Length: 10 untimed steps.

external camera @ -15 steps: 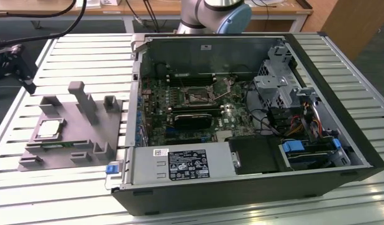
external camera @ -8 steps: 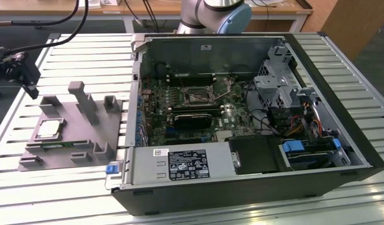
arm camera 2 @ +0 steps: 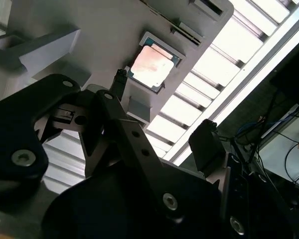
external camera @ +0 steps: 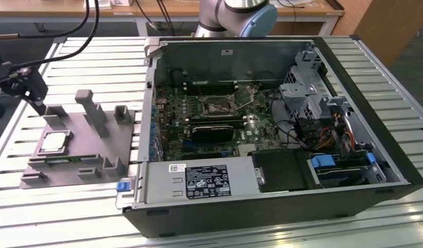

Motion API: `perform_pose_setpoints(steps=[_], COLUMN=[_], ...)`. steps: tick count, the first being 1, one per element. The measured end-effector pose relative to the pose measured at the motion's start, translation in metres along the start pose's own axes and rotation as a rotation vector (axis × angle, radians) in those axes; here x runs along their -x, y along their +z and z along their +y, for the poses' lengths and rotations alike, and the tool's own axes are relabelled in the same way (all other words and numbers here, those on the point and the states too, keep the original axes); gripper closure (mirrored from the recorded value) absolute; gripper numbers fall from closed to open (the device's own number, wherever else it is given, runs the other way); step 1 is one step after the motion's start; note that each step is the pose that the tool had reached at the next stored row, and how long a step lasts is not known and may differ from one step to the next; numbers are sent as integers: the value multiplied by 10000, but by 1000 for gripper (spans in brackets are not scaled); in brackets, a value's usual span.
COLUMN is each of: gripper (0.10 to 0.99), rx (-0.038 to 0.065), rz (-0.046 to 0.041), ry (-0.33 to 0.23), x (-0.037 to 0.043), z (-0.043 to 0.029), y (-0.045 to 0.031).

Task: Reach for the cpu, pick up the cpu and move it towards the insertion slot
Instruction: 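Pick up the cpu and move it towards the insertion slot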

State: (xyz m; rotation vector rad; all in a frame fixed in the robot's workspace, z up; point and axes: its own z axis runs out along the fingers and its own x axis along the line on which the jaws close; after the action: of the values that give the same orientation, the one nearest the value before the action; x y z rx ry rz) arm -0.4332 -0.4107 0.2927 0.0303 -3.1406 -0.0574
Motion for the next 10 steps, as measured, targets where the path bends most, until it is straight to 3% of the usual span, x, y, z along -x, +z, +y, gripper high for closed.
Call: perform_pose_setpoints(steps=[10], gripper=[306], rx=[30], rz=[-1], ry=[0], x=[-1], z=[-72], y=[163])
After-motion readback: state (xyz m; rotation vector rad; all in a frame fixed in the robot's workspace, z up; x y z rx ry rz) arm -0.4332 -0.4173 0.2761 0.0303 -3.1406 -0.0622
